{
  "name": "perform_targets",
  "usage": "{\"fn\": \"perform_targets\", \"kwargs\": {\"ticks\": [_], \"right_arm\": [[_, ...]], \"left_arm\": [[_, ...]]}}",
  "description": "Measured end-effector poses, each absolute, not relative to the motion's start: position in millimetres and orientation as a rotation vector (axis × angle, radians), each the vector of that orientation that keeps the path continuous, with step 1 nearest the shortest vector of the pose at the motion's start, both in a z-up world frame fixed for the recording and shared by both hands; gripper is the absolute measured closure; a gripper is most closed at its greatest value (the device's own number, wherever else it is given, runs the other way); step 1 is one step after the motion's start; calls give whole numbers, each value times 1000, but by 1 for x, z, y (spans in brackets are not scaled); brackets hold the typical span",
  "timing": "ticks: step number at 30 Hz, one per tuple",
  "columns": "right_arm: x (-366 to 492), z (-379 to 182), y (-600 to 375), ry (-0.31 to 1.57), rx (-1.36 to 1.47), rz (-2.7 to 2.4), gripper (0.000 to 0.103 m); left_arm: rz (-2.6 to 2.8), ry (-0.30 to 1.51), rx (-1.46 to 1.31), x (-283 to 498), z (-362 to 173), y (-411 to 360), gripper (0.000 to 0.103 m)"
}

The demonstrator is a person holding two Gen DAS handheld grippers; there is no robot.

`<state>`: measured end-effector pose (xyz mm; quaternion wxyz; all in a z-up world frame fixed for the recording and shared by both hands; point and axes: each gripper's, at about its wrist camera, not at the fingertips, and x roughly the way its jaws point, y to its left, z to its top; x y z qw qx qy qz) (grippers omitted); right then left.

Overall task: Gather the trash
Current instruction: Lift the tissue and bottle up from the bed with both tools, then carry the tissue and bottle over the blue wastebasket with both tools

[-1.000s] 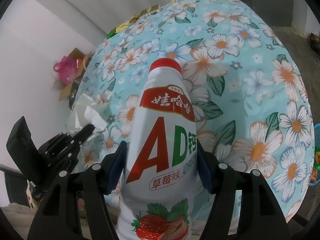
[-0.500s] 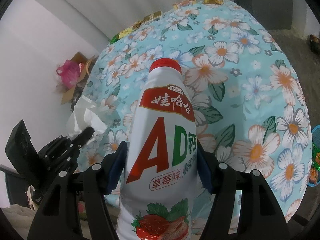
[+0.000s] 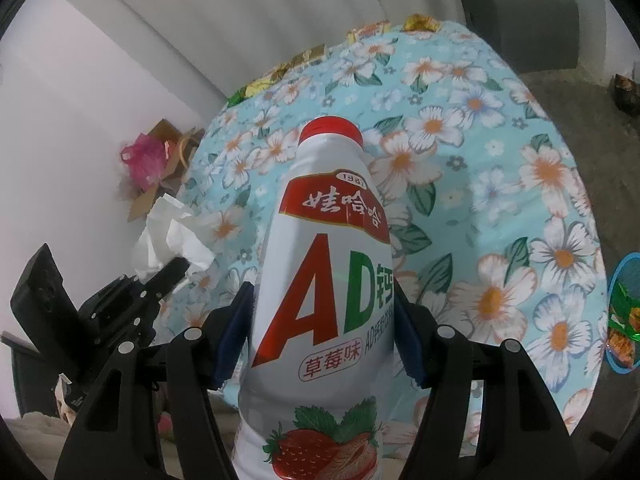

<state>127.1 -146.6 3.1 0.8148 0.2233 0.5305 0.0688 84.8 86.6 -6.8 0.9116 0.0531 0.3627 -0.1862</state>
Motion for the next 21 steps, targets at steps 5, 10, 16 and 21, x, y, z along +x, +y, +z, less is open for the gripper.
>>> {"fn": "perform_targets", "kwargs": {"ticks": [5,10,16,21], "right_arm": [[124,12,-153,1105,485,137,40],[122,22,-155,1083,494,137,40],[117,33,-154,1055,496,141,40],[109,42,-157,1028,497,137,40]], "left_arm": [[-403,720,94,83,3,83,99],[-425,693,66,81,15,83,99],[-457,669,43,76,28,81,99],[-488,649,40,73,38,75,99]]}}
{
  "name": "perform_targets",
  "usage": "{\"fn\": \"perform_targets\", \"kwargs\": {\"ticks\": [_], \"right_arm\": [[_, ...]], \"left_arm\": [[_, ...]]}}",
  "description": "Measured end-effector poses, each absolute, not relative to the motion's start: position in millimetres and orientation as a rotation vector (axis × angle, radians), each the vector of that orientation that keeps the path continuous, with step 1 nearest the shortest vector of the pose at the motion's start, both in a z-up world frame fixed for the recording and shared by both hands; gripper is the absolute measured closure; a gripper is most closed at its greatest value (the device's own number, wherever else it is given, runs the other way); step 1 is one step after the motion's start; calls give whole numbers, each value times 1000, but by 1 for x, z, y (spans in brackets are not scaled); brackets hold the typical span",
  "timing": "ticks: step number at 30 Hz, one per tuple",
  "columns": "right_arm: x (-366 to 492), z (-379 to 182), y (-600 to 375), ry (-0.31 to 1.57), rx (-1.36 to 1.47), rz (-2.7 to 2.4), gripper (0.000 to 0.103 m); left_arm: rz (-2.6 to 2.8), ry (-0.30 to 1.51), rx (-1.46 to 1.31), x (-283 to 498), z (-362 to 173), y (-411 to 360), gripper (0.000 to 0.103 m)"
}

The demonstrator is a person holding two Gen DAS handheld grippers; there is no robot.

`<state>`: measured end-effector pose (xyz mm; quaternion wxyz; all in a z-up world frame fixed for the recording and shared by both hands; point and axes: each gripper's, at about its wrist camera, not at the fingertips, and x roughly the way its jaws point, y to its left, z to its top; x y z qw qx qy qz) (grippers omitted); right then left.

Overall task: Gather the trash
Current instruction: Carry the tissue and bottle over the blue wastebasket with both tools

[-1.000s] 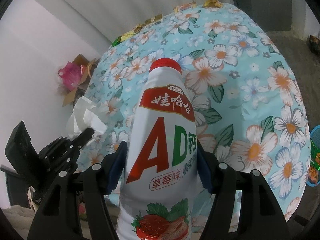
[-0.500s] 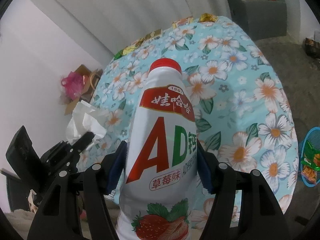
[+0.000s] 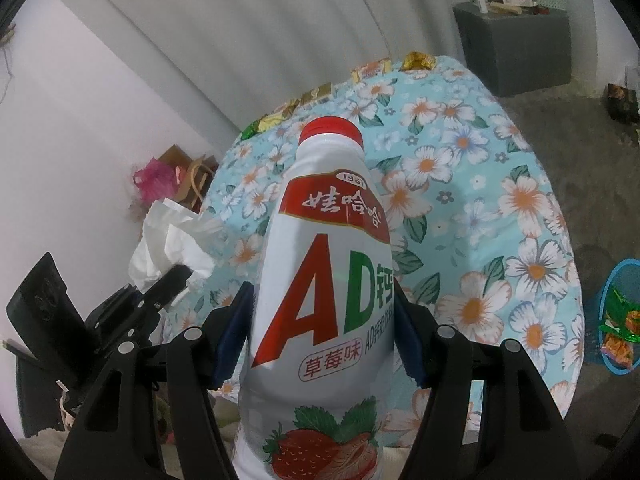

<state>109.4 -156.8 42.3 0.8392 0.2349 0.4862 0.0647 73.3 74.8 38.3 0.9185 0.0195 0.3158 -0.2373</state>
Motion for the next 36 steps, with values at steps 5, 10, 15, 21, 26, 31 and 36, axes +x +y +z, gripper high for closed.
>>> {"fn": "perform_targets", "kwargs": {"ticks": [5,10,15,21,26,31,36], "right_arm": [[97,49,-171,998,513,113,40],[80,53,-193,965,541,65,40],[57,59,-224,908,577,5,40],[-2,66,-281,805,663,-148,40],[-66,69,-333,733,724,-345,40],[-127,54,-380,690,813,-539,40],[-171,16,-417,690,955,-649,40]], "left_arm": [[-541,648,26,77,46,64,99],[-603,648,29,87,56,42,99],[-673,654,39,97,66,12,99],[-814,735,13,118,67,-32,99],[-963,856,-37,138,61,-85,99],[-1082,919,23,138,49,-161,99],[-1178,1031,85,130,21,-242,99]]}}
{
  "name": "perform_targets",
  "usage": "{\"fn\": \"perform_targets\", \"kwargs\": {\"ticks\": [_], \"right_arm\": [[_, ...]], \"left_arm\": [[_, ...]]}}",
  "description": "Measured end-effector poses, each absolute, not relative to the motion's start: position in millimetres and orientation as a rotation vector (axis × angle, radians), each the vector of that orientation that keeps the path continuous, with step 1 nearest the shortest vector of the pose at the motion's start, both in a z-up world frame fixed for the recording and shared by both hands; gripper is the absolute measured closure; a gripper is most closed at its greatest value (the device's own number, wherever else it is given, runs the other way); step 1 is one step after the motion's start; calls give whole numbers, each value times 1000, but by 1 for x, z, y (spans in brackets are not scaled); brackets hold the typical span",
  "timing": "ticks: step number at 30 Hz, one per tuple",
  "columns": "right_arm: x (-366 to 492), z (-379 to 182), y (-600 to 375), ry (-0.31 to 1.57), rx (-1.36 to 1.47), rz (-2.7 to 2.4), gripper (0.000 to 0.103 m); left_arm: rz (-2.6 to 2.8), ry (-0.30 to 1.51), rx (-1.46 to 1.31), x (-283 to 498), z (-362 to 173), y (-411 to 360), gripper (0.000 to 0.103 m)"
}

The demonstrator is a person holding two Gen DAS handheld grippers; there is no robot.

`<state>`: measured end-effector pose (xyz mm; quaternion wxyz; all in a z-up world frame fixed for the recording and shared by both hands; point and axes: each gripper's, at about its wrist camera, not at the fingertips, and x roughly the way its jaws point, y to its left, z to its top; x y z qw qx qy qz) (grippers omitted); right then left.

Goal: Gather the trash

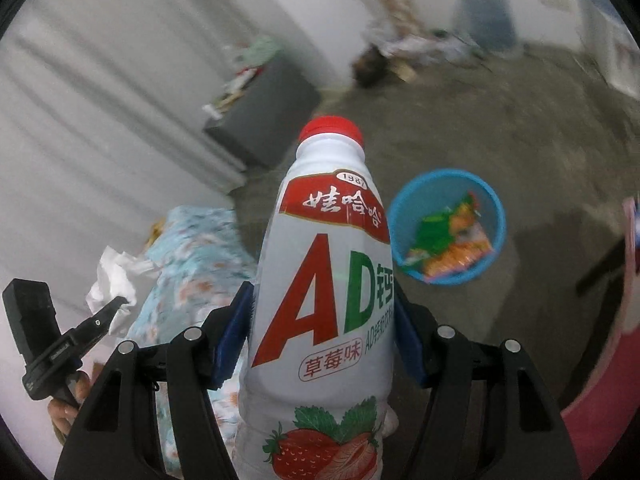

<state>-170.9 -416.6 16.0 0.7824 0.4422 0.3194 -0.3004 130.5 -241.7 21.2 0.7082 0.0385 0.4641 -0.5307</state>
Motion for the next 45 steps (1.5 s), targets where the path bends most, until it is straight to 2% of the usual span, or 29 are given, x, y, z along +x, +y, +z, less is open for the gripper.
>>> {"fn": "perform_targets", "kwargs": {"ticks": [9,15,17,18,19,23,25,31,36,42,44,45], "right_arm": [[-177,-62,-474,719,1173,-676,39],[-161,-105,-526,694,1268,-671,39],[-156,-124,-554,673,1307,-671,35],[-154,-134,-564,661,1325,-662,28],[-153,-150,-579,646,1350,-672,25],[-164,-203,-603,705,1396,-849,25],[-175,-211,-596,661,1437,-840,25],[-193,-191,-568,646,1325,-838,25],[-200,-142,-548,654,1164,-861,25],[-154,-55,-502,662,836,-801,25],[-130,-21,-471,652,703,-762,20],[-121,-7,-457,642,648,-744,14]], "left_arm": [[-1193,1263,202,136,-60,-370,99],[-1191,1323,298,143,-96,-448,97],[-1189,1331,358,146,-107,-475,78],[-1163,1319,406,145,-114,-490,54],[-1144,1286,440,144,-121,-503,41],[-1091,1294,478,143,-139,-518,41],[-1114,1300,426,146,-136,-510,41],[-1152,1250,359,145,-104,-471,41],[-1150,1141,303,145,-52,-418,39],[-1094,957,214,125,22,-317,17],[-1050,924,172,122,41,-282,12],[-1008,905,132,120,51,-256,9]]}}
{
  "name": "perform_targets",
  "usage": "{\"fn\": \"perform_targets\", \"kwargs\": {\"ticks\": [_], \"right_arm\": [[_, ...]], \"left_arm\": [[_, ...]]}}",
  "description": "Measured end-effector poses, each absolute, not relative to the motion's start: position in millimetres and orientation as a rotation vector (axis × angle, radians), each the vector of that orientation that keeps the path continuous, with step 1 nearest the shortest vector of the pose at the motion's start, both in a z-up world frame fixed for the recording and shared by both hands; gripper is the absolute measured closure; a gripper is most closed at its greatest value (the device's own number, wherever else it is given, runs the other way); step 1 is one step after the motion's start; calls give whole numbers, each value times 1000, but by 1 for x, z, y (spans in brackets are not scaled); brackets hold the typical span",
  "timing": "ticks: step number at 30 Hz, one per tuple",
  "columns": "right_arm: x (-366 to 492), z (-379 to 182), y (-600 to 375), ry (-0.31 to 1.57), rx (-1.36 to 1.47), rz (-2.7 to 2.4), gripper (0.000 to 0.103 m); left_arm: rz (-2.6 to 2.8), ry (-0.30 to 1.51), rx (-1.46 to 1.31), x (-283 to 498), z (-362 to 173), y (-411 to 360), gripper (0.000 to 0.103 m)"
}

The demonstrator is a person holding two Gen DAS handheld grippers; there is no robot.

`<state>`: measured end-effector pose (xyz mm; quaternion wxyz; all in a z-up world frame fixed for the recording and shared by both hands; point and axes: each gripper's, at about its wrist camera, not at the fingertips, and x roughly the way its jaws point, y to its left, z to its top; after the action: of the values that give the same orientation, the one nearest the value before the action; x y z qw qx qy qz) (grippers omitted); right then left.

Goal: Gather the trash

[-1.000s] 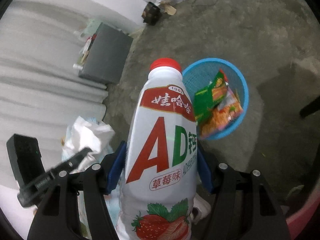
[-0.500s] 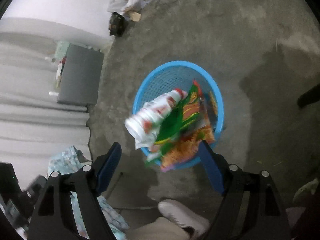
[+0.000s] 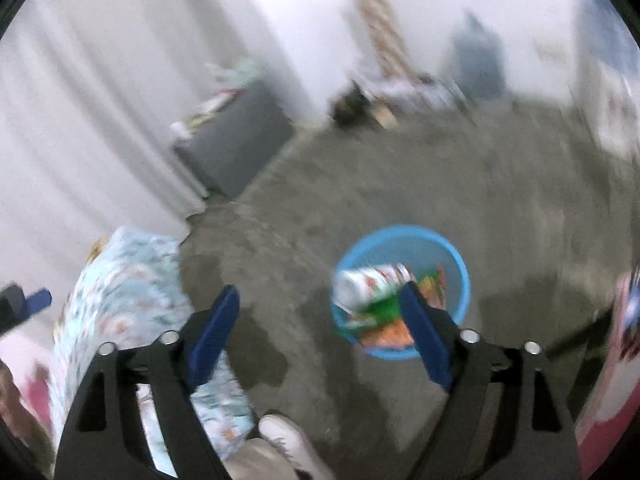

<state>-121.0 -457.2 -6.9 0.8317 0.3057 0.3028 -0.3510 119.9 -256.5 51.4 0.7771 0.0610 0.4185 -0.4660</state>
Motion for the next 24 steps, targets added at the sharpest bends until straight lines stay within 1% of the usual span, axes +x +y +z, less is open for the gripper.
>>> {"fn": "perform_targets", "kwargs": {"ticks": [1,3,7,11,15,20,24], "right_arm": [[-108,14,-433,619,565,-716,10],[-96,37,-402,587,470,-684,6],[-77,76,-332,519,307,-597,6],[-63,87,-280,524,209,-572,6],[-48,82,-234,602,114,-561,6],[-36,50,-189,767,8,-552,6],[-38,26,-167,856,3,-524,6]], "left_arm": [[-966,890,103,119,59,-237,9],[-864,857,42,114,71,-193,9],[-635,759,-4,91,84,-112,9],[-365,675,44,69,79,-59,9],[-278,682,52,58,65,-23,9],[-178,715,63,41,37,3,9],[-216,831,35,24,12,5,9]]}}
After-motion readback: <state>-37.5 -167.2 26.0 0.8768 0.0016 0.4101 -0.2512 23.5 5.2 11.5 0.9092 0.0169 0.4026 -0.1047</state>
